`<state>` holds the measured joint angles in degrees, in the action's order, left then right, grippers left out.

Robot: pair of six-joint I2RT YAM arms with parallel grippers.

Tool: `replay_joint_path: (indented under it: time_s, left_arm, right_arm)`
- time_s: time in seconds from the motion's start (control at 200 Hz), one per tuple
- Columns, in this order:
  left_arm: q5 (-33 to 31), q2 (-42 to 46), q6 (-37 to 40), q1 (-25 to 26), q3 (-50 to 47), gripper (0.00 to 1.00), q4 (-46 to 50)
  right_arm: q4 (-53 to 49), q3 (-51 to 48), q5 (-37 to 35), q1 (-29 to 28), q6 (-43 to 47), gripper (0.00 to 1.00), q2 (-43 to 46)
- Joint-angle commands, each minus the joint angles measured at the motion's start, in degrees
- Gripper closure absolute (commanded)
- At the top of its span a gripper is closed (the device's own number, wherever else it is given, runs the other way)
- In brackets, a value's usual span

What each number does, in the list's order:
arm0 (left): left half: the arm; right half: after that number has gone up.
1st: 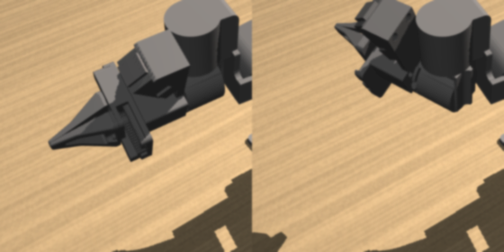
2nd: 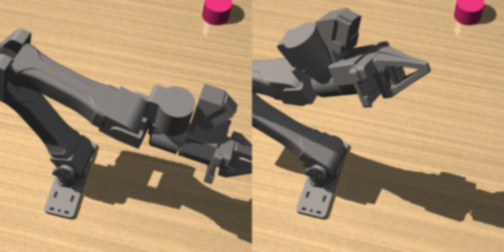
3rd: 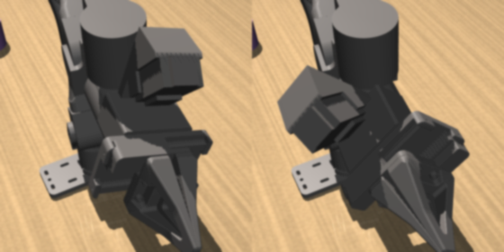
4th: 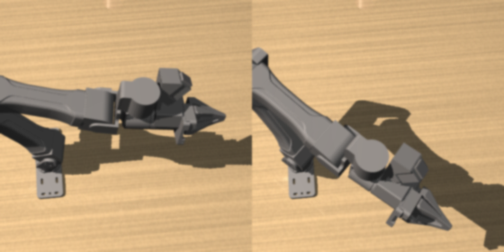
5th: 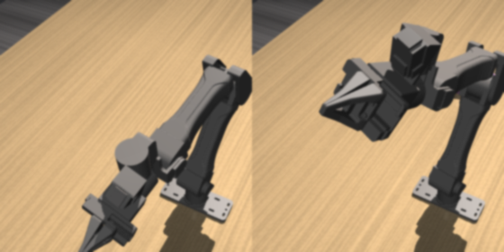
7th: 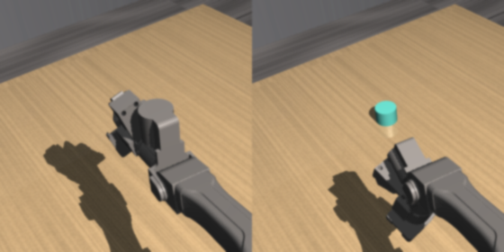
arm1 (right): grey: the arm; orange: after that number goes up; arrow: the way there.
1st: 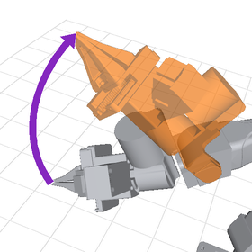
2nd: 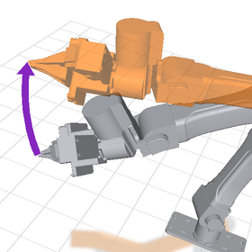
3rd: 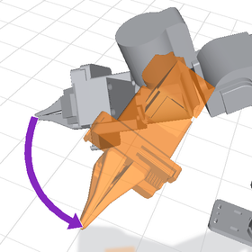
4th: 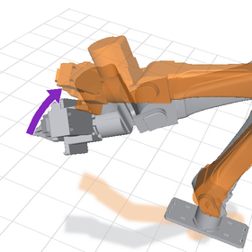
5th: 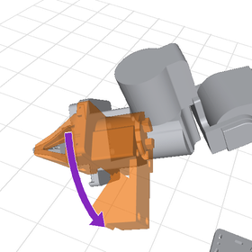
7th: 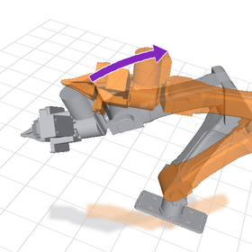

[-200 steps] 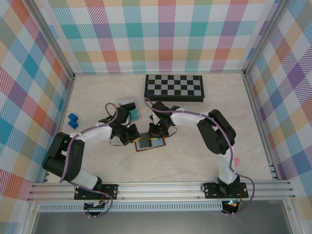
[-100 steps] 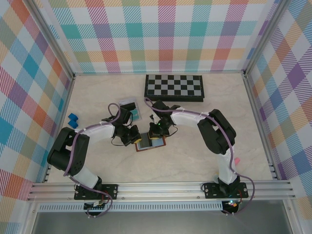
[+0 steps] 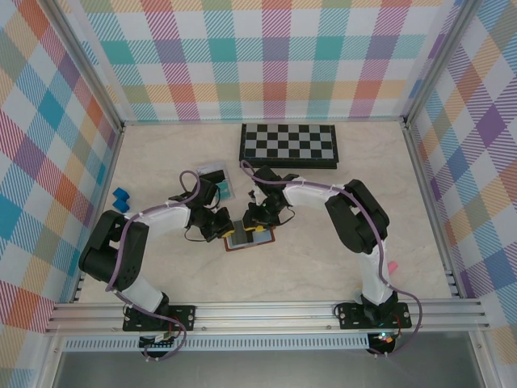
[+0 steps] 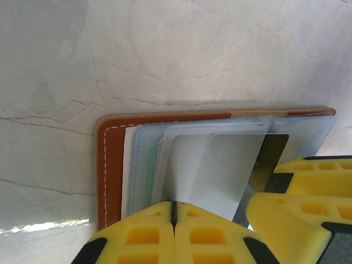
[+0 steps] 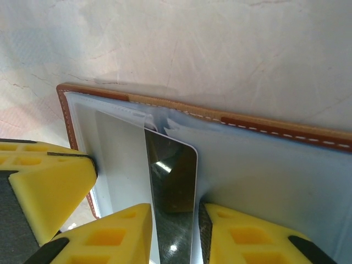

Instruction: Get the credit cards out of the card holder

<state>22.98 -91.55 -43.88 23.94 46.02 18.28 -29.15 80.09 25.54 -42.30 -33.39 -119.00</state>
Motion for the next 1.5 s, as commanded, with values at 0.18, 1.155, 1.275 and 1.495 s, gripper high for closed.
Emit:
replay_joint_path:
  time_s: [0.18,1.155,1.275,1.495]
  left_arm:
    - [-2.1,-0.8,0.5,1.1,-1.0,1.0,2.9]
    - [-3.5,7.1,-0.1,0.8,3.9,0.79,8.6]
    - [-3.3,11.2,0.2,0.2,6.5,0.67,11.0]
    - [2.4,18.9,-2.3,-0.9,8.9,0.38,7.9]
  right_arm:
    - [3.7,-0.3,4.0,0.2,0.0,0.76,-2.5]
    - [5.5,-11.7,-1.0,6.0,0.6,0.99,18.3]
    - [9.8,-13.5,2.5,7.3,-1.4,1.0,23.7]
    - [24.1,-18.0,11.7,10.7,-9.7,1.0,31.3]
